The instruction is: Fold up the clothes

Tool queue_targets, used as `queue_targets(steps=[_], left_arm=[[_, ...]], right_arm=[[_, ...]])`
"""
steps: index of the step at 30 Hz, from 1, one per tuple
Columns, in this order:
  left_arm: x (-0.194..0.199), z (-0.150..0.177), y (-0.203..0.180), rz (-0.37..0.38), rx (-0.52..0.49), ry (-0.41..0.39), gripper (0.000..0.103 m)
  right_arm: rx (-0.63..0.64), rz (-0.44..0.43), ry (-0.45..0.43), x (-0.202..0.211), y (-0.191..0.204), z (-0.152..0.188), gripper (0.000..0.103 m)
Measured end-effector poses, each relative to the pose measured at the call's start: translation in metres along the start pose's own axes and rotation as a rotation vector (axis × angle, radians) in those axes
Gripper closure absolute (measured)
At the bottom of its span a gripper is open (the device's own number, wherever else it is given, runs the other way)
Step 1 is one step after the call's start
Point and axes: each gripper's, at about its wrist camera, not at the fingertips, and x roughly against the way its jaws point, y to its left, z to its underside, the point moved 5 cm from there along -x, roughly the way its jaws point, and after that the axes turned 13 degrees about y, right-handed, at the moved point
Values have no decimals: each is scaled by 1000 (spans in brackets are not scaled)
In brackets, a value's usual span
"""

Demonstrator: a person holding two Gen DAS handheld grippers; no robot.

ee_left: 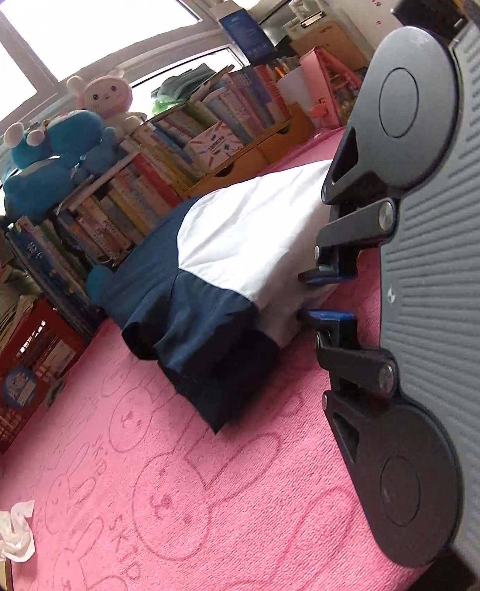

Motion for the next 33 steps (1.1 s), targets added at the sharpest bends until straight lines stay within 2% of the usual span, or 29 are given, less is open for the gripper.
queue_targets(steps=[4,8,10,11,13,14,15,17,18,20,22,23,25,28,30,33], left_arm=[[11,-11,15,-62,40,-69,93],[28,-22,31,-164,42,-155,93],[33,-25,35,-191,43,-169,93],[35,-26,34,-227,27,-180,92],[40,-25,26,-406,-47,-237,92],[45,-25,22,-523,-80,-270,93],[48,-25,20,-531,-82,-274,93],[57,-22,17,-311,-42,-247,90],[62,-20,15,-200,-20,-227,79],[60,-17,8,14,40,-146,68],[52,-14,3,167,87,-68,64],[46,-11,1,219,110,-34,59],[33,-7,-4,287,146,14,54],[11,-5,-8,308,185,52,52],[0,-7,-10,317,209,46,43],[-8,-11,-13,305,217,-1,44]], right_arm=[[18,1,-5,1,3,0,84],[30,4,-9,1,5,0,83],[34,3,-9,1,6,0,83],[36,4,-9,1,6,0,83],[34,6,-8,1,6,0,83],[31,7,-7,1,6,0,83],[30,8,-6,1,5,0,83],[30,7,-6,1,6,0,83],[30,7,-6,1,6,0,83],[31,7,-5,1,6,0,83],[31,8,-4,1,6,0,83],[31,8,-4,1,7,0,83],[31,8,-4,1,7,0,83],[33,8,-4,1,7,0,83],[36,11,-6,1,7,0,83],[40,16,-8,1,8,0,83]])
